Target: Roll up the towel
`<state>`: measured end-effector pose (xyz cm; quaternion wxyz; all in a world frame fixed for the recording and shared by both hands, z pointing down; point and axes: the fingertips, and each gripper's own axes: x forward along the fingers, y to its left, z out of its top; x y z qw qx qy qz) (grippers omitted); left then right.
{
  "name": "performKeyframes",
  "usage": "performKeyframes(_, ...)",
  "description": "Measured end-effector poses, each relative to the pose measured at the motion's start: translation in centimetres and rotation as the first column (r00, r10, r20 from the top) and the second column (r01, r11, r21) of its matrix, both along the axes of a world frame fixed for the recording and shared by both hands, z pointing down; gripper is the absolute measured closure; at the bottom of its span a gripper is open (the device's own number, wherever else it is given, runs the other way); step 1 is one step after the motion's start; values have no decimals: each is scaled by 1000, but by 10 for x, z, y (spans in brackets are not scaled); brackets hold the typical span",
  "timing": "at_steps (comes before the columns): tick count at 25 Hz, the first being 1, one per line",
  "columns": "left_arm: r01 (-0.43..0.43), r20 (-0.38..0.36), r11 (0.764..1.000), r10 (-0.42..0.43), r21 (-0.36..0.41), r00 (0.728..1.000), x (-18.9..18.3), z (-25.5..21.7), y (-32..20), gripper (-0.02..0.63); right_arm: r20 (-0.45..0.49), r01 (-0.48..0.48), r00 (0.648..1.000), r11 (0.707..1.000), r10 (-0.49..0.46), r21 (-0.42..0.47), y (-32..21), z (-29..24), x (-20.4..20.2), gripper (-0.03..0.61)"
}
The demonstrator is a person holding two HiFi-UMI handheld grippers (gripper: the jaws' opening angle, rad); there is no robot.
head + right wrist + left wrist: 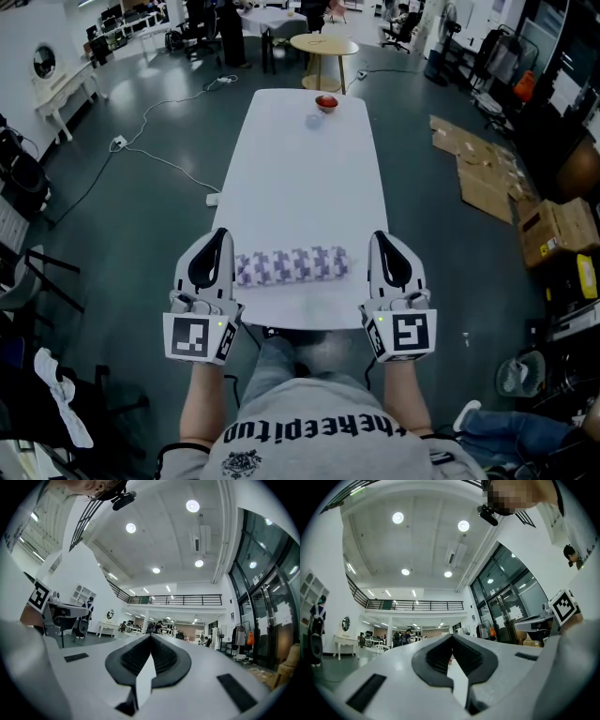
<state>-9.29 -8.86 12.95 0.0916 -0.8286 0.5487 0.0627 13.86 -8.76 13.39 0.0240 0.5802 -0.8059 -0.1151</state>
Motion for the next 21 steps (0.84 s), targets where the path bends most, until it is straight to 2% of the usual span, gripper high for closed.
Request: performKeyframes(21, 21, 1, 1000, -21, 20, 1000, 0, -12, 19, 608, 14, 14, 1000, 1000, -14, 5, 15, -8, -4, 577)
